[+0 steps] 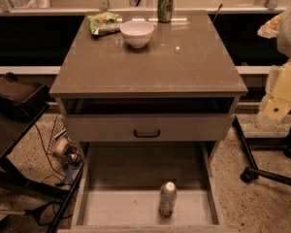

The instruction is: Pick blue plastic bottle from middle drawer and place on counter

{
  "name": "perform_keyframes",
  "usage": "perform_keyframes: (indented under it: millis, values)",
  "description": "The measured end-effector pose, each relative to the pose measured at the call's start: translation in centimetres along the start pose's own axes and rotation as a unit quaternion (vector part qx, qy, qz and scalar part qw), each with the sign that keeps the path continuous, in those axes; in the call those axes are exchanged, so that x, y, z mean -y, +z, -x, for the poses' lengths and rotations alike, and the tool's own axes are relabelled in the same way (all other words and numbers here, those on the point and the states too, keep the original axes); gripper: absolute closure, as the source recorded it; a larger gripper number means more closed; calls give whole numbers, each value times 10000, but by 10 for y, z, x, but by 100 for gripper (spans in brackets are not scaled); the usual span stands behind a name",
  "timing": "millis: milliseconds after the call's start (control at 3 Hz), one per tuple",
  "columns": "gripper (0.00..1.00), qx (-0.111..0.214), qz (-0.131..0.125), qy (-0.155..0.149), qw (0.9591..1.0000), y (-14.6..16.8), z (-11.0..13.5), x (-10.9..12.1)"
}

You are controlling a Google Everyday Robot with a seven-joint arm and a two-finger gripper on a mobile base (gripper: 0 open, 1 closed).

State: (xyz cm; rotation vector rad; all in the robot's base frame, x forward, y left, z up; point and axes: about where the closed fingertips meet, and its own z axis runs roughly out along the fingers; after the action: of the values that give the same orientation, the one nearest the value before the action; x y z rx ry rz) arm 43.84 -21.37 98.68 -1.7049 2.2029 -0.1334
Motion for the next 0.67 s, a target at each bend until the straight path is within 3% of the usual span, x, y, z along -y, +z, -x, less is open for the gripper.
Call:
perform_keyframes:
  millis: [333, 667]
  values:
    - [0, 0, 0, 0, 10000, 0, 0, 0]
    - [0, 367, 75, 163, 9992, 11, -9, -4]
